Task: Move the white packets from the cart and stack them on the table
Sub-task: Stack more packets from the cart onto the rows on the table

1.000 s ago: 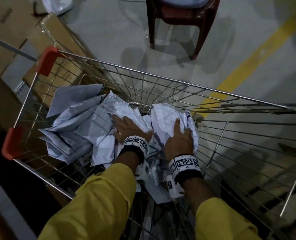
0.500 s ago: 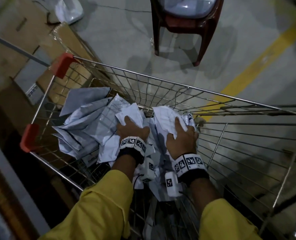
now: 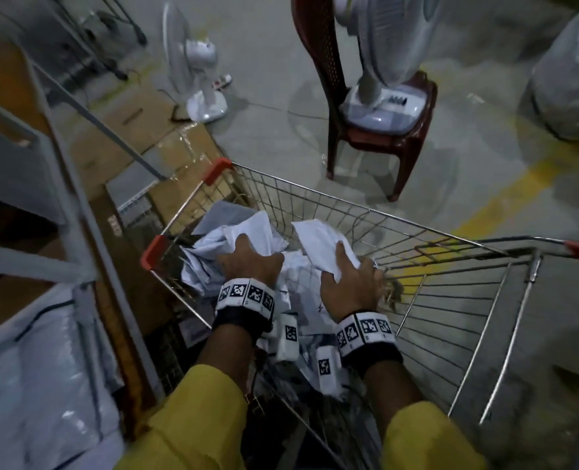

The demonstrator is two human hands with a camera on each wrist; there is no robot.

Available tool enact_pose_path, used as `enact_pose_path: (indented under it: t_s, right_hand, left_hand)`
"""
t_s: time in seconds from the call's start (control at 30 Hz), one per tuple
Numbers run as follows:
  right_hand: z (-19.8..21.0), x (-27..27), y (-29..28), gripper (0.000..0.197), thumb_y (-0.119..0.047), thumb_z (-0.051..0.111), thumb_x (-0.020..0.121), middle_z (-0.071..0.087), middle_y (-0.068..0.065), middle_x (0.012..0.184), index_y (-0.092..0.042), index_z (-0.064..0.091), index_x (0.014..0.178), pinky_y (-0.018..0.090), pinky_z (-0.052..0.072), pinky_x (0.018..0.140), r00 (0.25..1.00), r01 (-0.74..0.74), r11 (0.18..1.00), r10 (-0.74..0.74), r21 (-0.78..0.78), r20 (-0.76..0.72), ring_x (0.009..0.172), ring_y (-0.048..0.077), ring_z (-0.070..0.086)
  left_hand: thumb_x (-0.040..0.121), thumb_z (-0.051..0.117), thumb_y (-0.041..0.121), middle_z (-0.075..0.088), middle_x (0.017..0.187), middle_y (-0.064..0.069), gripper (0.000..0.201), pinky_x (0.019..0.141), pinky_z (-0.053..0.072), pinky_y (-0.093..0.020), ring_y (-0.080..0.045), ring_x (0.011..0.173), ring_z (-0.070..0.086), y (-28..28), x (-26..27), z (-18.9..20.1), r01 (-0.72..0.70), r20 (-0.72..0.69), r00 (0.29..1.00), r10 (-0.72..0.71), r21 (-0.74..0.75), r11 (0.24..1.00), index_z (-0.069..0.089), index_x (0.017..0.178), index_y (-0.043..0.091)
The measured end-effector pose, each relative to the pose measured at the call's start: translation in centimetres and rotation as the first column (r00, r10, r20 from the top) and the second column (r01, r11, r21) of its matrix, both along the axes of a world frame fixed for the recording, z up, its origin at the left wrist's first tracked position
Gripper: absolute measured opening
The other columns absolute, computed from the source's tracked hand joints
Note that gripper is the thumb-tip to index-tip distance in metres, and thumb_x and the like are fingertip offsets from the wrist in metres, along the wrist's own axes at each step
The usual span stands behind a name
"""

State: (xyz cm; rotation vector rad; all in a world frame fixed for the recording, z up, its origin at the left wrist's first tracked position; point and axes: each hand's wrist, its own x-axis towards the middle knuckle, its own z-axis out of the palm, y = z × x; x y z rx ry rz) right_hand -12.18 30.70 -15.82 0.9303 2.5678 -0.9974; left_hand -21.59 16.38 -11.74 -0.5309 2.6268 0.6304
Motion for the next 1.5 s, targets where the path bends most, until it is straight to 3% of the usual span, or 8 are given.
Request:
enact_pose_path:
  t_s: [0.2,0.47,0.7,0.83,1.07,1.17,1.33,1.5]
  right_hand:
    - [8.5,3.4,-1.5,0.066,-0.047,0.047,0.092,0.032,0.015,0.143,-0.043,0.023,0.154,0.053,0.022,0.111,0.997,-0.014,0.998,0.019,0.068,-0.079,0.128,0.038,0.029]
    - [19.2,10.6,-6.5,0.065,-0.046,0.046,0.094,0.034,0.020,0.143,-0.040,0.026,0.155,0.049,0.017,0.113,0.967,-0.081,0.989,0.108,0.125,-0.232,0.130,0.038,0.028]
    - [24.7,17.2,-13.1,0.068,-0.051,0.036,0.088,0.030,0.018,0.147,-0.042,0.025,0.154,0.049,0.019,0.112,0.904,-0.210,0.965,0.254,0.159,-0.343,0.131,0.039,0.028]
    - [25.9,20.2,-17.2,0.080,-0.056,0.025,0.076,0.032,0.017,0.145,-0.042,0.025,0.155,0.048,0.023,0.110,0.856,-0.349,0.927,0.376,0.140,-0.355,0.127,0.039,0.032]
    - [27.3,24.1,-22.0,0.088,-0.067,0.021,0.077,0.028,0.028,0.150,-0.033,0.024,0.158,0.050,0.025,0.109,0.686,-0.592,0.798,0.571,0.112,-0.451,0.136,0.044,0.025]
    - [26.6,25.8,-23.4,0.075,-0.061,0.031,0.086,0.033,0.031,0.146,-0.034,0.030,0.156,0.050,0.029,0.106,0.669,-0.613,0.776,0.609,0.148,-0.426,0.132,0.043,0.032]
    - [25.3,27.3,-26.8,0.080,-0.067,0.025,0.075,0.042,0.024,0.141,-0.041,0.037,0.150,0.049,0.036,0.104,0.645,-0.635,0.737,0.671,0.233,-0.365,0.126,0.042,0.041]
    - [26.3,28.0,-32.0,0.067,-0.064,0.026,0.095,0.028,0.023,0.153,-0.038,0.024,0.157,0.049,0.024,0.112,0.612,-0.676,0.703,0.702,0.218,-0.366,0.139,0.040,0.024]
  left_hand:
    - [0.057,0.061,0.059,0.047,0.141,-0.023,0.093,0.094,0.047,-0.041,-0.043,0.120,0.052,-2.8,4.8,9.2,-0.025,-0.152,0.988,0.037,0.082,0.996,0.041,0.141,0.026]
    - [0.073,0.067,0.057,0.041,0.143,-0.021,0.093,0.104,0.042,-0.041,-0.042,0.130,0.046,-8.2,15.2,20.8,-0.041,-0.406,0.908,0.108,0.171,0.984,0.031,0.154,0.028]
    - [0.079,0.070,0.046,0.032,0.146,-0.016,0.089,0.108,0.038,-0.038,-0.035,0.136,0.038,-15.3,24.8,27.3,-0.130,-0.582,0.741,0.336,0.366,0.921,0.028,0.156,0.031]
    - [0.079,0.072,0.044,0.033,0.140,-0.011,0.090,0.108,0.042,-0.039,-0.033,0.130,0.042,-20.8,30.8,28.7,-0.248,-0.605,0.649,0.462,0.405,0.880,0.028,0.156,0.032]
    - [0.075,0.080,0.036,0.045,0.137,-0.006,0.078,0.101,0.045,-0.036,-0.025,0.123,0.049,-28.5,41.7,28.2,-0.479,-0.663,0.421,0.619,0.417,0.772,0.044,0.142,0.025]
    - [0.074,0.081,0.035,0.050,0.137,-0.005,0.073,0.101,0.046,-0.037,-0.025,0.122,0.052,-31.0,45.3,27.2,-0.544,-0.660,0.396,0.639,0.392,0.742,0.048,0.138,0.024]
    - [0.074,0.082,0.034,0.052,0.139,-0.010,0.072,0.104,0.045,-0.040,-0.030,0.125,0.051,-35.9,49.1,25.8,-0.634,-0.660,0.349,0.665,0.356,0.687,0.051,0.138,0.022]
    - [0.074,0.083,0.045,0.049,0.142,-0.013,0.077,0.106,0.044,-0.047,-0.035,0.128,0.048,-42.5,50.5,24.1,-0.666,-0.636,0.385,0.668,0.309,0.678,0.049,0.140,0.024]
